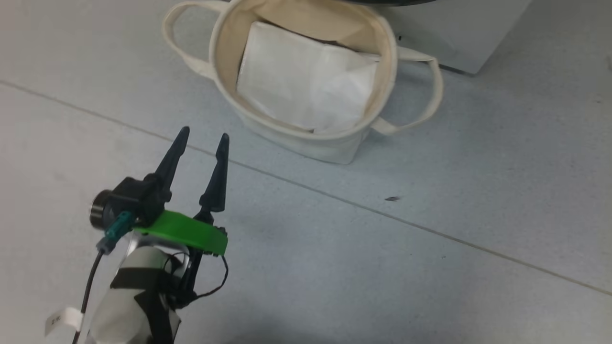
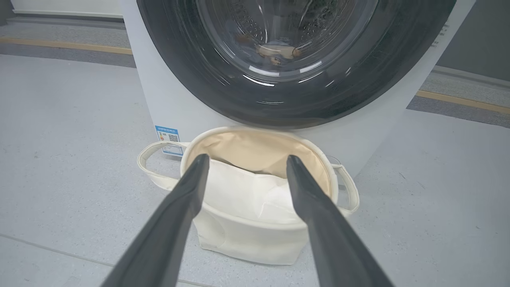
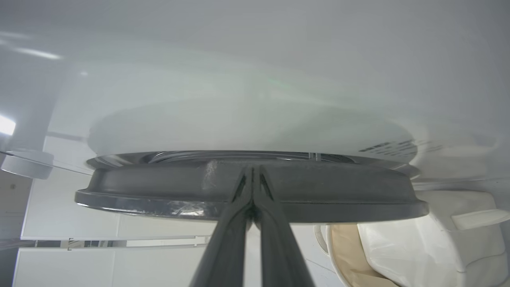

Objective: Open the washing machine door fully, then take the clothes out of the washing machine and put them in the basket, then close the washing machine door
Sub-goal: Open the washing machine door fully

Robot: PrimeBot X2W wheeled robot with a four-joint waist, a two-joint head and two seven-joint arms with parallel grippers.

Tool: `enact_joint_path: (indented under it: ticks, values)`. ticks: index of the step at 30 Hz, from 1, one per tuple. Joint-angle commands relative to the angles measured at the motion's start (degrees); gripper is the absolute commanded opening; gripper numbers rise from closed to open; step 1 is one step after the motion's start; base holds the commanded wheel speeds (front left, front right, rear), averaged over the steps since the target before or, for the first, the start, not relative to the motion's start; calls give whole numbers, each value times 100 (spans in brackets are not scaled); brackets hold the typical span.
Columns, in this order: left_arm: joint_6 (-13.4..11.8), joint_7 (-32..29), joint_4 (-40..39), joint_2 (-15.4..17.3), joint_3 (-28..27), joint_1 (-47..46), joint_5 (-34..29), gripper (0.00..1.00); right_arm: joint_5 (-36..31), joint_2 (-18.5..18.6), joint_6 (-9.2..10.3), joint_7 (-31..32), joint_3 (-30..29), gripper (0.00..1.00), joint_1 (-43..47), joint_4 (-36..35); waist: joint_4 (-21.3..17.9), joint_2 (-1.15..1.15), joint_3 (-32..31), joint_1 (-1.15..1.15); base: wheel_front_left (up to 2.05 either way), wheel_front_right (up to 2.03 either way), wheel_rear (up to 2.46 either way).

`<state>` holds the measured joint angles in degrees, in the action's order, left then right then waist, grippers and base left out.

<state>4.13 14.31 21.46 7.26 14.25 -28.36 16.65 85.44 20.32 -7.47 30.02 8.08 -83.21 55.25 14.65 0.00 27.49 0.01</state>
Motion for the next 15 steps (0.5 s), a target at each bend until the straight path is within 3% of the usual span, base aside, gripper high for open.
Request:
enact_joint_path:
  ticks: [1,15]
  values:
    - [36,69,-200,79,-220,-103,-72,100,-44,-90,-2,-82,8,0,-219,-163,132,0,81,-1,0,0,0]
    - [175,69,-495,-177,-373,11,-286,100,-201,43,-2,-850,-22,0,-425,-347,476,0,313,-1,0,0,0]
